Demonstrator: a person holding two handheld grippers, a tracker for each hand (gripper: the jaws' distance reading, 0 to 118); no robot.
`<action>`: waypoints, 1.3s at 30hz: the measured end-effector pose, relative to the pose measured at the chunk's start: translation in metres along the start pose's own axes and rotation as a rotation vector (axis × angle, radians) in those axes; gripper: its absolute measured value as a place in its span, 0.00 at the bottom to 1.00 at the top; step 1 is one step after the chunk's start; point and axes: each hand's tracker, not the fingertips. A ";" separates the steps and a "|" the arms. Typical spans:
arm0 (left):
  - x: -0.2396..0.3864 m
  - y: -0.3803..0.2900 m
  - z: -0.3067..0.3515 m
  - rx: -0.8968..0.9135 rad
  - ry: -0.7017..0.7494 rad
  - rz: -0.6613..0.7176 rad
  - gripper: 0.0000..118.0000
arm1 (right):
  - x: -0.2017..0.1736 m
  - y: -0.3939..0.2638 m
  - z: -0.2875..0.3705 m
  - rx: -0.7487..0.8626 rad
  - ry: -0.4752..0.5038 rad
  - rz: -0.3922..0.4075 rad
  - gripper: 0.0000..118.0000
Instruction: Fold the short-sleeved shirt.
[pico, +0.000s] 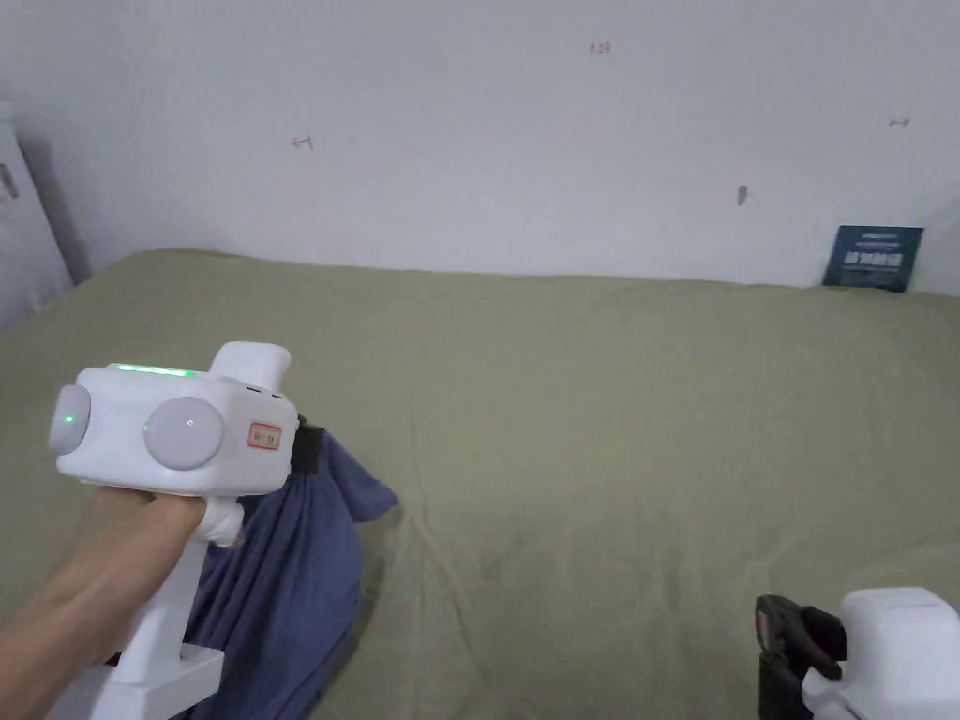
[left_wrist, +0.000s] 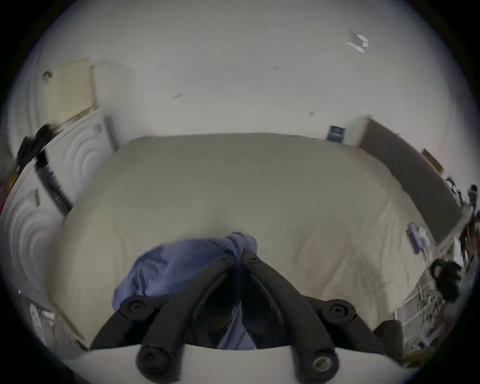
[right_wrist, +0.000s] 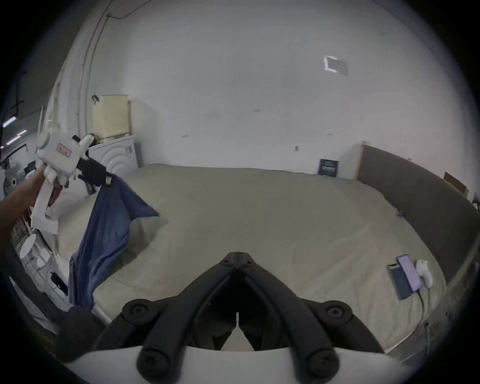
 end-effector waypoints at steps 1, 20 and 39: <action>0.025 0.010 -0.003 0.010 -0.033 -0.022 0.02 | 0.008 0.000 0.002 0.003 -0.017 -0.007 0.01; 0.260 -0.025 -0.203 -0.234 -0.268 -0.110 0.97 | 0.097 -0.016 -0.031 -0.077 -0.216 -0.111 0.01; 0.083 -0.114 0.129 0.505 0.241 0.075 0.00 | 0.024 0.006 0.020 0.093 -0.099 -0.067 0.01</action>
